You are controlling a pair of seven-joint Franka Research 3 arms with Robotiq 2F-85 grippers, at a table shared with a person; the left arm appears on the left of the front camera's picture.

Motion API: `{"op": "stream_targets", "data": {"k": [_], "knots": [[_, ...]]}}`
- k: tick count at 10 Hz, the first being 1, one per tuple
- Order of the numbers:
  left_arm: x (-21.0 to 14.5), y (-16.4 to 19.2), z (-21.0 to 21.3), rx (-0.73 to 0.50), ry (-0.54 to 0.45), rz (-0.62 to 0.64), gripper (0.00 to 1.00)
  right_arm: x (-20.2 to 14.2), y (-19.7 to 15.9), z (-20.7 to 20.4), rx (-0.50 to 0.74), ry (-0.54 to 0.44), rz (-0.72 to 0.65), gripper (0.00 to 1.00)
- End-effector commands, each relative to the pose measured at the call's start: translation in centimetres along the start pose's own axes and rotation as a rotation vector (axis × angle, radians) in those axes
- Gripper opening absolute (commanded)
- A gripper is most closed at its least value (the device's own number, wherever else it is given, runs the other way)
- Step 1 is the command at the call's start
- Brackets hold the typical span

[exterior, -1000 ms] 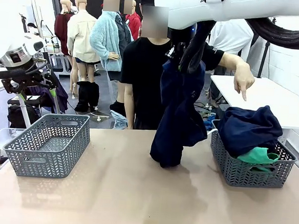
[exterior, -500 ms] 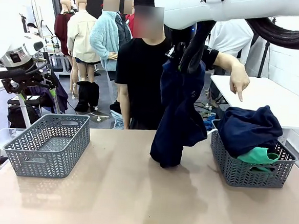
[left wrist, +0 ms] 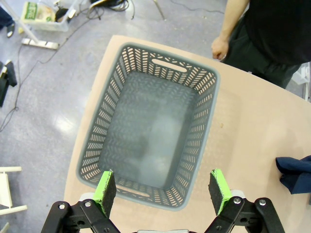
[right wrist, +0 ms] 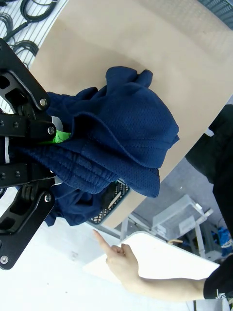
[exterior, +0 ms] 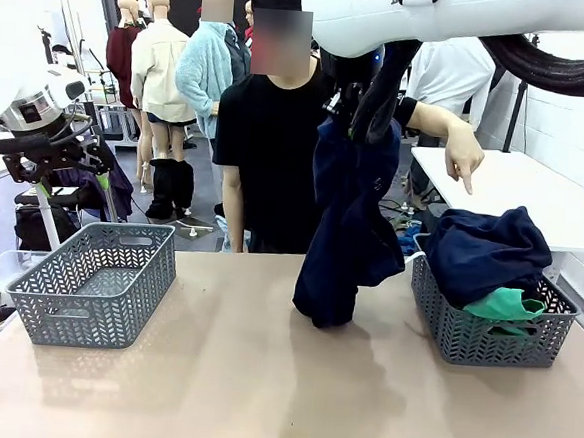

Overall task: Sort the tops and bottoms.
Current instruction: Sort the clothes according to human instructions.

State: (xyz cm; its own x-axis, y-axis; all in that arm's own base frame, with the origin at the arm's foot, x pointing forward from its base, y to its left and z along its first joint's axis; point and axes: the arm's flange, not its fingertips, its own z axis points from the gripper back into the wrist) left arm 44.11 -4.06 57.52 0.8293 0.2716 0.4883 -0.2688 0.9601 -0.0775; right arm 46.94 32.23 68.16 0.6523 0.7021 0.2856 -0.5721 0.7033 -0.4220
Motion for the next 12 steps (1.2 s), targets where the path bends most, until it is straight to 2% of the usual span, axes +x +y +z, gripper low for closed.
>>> {"op": "stream_targets", "data": {"k": [1,12], "knots": [[-0.09,-0.01,0.05,-0.007,0.008,0.027,1.00,-0.41,-0.04,0.07,-0.008,-0.018,-0.002,0.00],[-0.09,-0.01,0.05,-0.007,0.008,0.027,1.00,0.00,0.00,0.00,0.000,0.000,0.000,0.00]]}}
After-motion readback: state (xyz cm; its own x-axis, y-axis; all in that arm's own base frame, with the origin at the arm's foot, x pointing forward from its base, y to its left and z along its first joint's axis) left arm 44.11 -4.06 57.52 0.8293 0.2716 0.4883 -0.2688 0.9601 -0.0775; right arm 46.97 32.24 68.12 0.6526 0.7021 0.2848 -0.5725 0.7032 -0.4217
